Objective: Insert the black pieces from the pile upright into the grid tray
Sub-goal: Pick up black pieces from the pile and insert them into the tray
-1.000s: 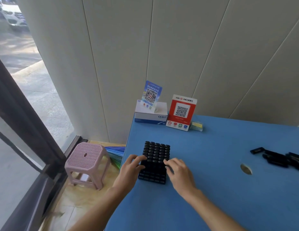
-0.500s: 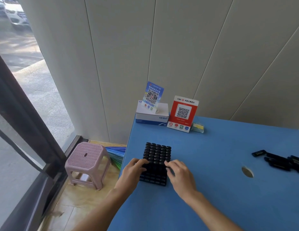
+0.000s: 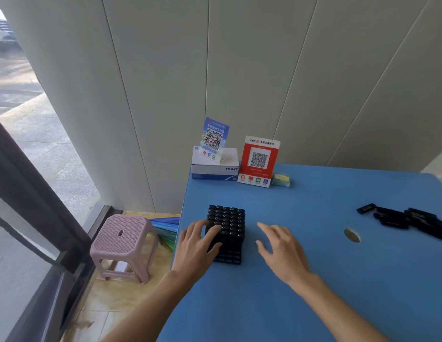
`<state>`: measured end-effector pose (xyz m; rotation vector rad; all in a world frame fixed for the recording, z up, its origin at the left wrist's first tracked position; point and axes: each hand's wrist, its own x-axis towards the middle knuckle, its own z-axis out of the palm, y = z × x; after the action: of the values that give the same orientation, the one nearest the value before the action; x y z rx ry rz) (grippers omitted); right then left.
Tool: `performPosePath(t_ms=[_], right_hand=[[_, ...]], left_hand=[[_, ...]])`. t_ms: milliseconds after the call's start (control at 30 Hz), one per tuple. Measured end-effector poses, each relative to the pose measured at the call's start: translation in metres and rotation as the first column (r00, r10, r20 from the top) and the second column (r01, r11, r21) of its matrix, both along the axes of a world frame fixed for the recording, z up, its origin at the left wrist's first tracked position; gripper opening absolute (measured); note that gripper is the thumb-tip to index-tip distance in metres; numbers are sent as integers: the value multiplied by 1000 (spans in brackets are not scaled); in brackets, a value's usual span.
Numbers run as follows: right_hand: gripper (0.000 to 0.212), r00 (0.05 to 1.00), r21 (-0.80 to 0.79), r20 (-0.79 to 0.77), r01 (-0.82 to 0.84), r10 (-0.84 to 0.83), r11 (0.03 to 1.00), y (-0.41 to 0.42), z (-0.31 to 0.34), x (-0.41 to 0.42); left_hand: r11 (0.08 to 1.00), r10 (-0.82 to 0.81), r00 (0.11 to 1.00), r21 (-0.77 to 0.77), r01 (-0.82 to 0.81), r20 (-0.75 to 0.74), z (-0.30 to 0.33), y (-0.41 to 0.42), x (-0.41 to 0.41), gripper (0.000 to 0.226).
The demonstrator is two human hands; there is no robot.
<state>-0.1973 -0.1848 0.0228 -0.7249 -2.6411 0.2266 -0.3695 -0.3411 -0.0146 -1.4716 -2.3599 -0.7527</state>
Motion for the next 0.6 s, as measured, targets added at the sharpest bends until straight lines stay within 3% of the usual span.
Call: performPosePath(t_ms=[267,600], right_hand=[[42,991,5,-5,136,-136,991,51,19,89],[47,981,-98,58,188,-183,977,130,24,261]], left_hand=[[996,-88,992,26,90,-86,20,52,65,40],[991,-77,997,-108,75,-13,8,120,222,42]])
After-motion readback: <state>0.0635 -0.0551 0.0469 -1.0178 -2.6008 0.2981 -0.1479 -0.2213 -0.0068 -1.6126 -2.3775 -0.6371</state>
